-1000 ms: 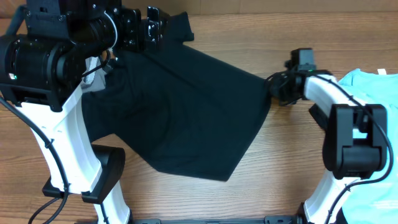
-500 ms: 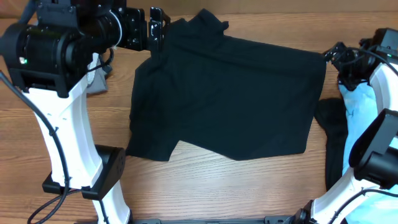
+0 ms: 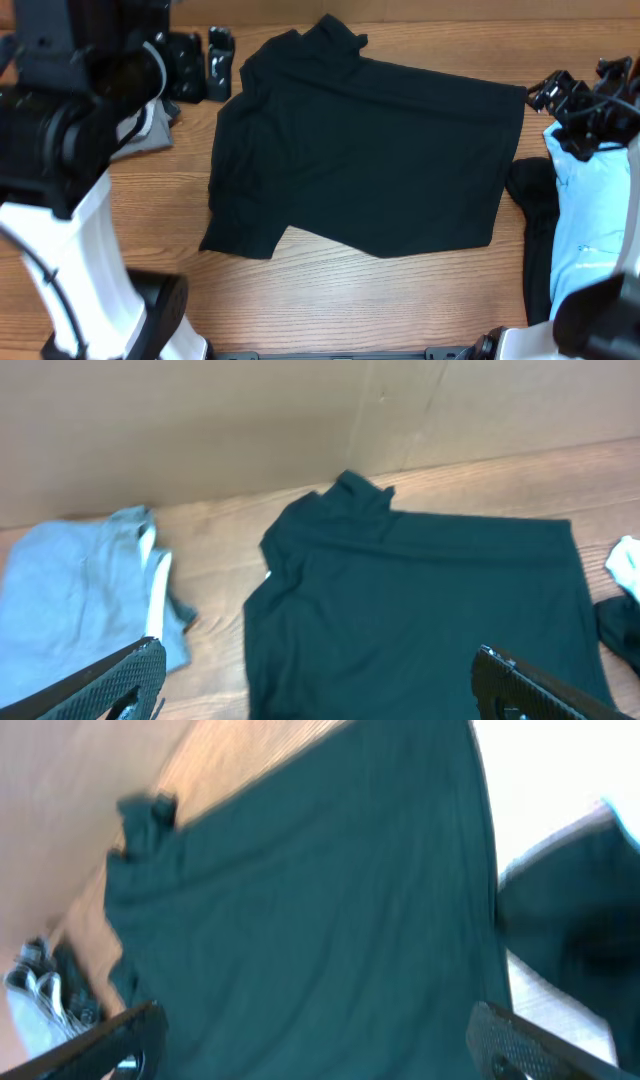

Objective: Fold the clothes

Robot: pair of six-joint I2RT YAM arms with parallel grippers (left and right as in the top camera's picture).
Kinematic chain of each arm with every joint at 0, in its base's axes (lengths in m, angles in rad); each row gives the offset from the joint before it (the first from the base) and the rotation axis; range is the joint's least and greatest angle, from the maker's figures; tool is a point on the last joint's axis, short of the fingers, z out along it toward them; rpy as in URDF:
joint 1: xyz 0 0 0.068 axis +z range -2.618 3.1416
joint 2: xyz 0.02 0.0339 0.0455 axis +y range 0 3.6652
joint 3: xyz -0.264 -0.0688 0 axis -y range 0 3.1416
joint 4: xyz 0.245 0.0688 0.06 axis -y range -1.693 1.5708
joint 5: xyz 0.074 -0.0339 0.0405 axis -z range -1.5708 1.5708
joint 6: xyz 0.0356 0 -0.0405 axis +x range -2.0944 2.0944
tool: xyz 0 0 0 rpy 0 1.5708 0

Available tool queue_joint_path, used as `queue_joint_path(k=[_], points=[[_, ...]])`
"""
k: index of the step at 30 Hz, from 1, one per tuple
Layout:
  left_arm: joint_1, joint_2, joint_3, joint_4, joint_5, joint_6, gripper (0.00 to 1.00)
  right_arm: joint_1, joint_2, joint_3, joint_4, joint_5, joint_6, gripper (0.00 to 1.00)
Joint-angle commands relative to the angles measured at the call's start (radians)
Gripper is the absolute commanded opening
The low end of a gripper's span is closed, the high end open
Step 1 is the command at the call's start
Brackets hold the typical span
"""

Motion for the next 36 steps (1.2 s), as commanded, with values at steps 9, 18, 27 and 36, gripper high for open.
queue_joint_path(k=[9,18,27,36], points=[[-0.003,-0.217,-0.525,-0.002,-0.098,-0.041,1.00,0.014,-0.127,-0.067,-0.333,0.120,-0.019,1.00],[-0.003,-0.203,-0.799,0.000,-0.098,-0.041,1.00,0.014,-0.125,-0.505,-0.112,0.119,0.053,0.95],[-0.002,-0.192,-1.013,0.056,-0.100,-0.036,1.00,0.014,-0.125,-0.851,0.275,0.084,0.230,0.74],[-0.002,-0.192,-1.123,0.118,-0.099,-0.037,1.00,0.014,-0.125,-0.950,0.532,-0.012,0.229,0.15]])
